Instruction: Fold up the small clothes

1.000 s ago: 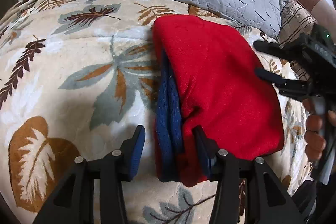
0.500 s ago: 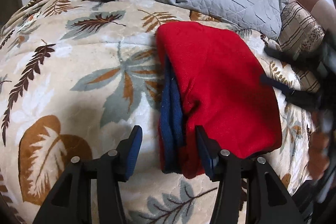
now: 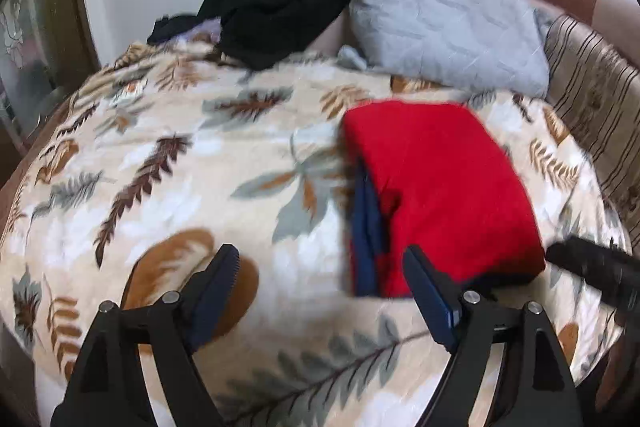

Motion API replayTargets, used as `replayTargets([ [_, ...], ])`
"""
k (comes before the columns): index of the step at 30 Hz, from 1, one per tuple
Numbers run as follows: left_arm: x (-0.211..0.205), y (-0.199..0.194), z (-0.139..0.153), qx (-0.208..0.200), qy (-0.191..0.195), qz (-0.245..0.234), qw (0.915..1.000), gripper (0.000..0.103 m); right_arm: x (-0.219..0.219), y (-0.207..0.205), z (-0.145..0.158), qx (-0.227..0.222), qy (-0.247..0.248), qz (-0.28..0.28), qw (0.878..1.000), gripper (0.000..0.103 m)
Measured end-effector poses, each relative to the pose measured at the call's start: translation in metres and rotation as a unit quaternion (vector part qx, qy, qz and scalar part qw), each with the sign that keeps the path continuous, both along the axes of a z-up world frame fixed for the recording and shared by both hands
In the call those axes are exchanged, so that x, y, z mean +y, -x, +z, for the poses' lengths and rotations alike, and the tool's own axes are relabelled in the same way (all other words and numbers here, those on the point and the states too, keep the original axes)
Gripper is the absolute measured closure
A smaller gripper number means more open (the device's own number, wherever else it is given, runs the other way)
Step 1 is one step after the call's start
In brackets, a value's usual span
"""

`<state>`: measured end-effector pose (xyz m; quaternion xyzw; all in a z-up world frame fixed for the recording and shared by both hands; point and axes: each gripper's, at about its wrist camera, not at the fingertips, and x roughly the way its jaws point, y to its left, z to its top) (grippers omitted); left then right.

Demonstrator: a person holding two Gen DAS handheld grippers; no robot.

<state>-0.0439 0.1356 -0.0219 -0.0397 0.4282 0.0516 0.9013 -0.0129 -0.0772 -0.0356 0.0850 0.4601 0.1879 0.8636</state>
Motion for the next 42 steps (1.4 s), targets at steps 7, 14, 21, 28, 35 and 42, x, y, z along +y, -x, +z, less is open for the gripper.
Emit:
replayTargets([
  [7, -0.005, 0.005, 0.004, 0.013, 0.020, 0.023, 0.9995, 0.019, -0.026, 0.042, -0.003, -0.014, 0.058, -0.039, 0.997, 0.009],
  [14, -0.017, 0.010, 0.019, 0.013, 0.002, 0.014, 0.9998, 0.019, -0.015, 0.047, 0.006, -0.026, 0.088, -0.030, 0.995, 0.008],
  [21, -0.022, 0.011, 0.027, 0.005, 0.006, 0.002, 1.0000, 0.018, -0.007, 0.046, 0.003, -0.017, 0.098, -0.024, 0.995, 0.008],
  [28, -0.024, 0.007, 0.029, 0.003, 0.016, -0.003, 0.9999, 0.018, -0.004, 0.043, 0.000, -0.010, 0.103, -0.021, 0.994, 0.008],
  [35, -0.027, 0.002, 0.029, -0.001, 0.014, -0.005, 0.9999, 0.018, -0.005, 0.038, 0.003, -0.015, 0.106, -0.026, 0.994, 0.008],
  [42, -0.032, -0.003, 0.029, -0.003, 0.017, -0.014, 0.9997, 0.018, -0.004, 0.034, 0.000, -0.014, 0.108, -0.025, 0.994, 0.008],
])
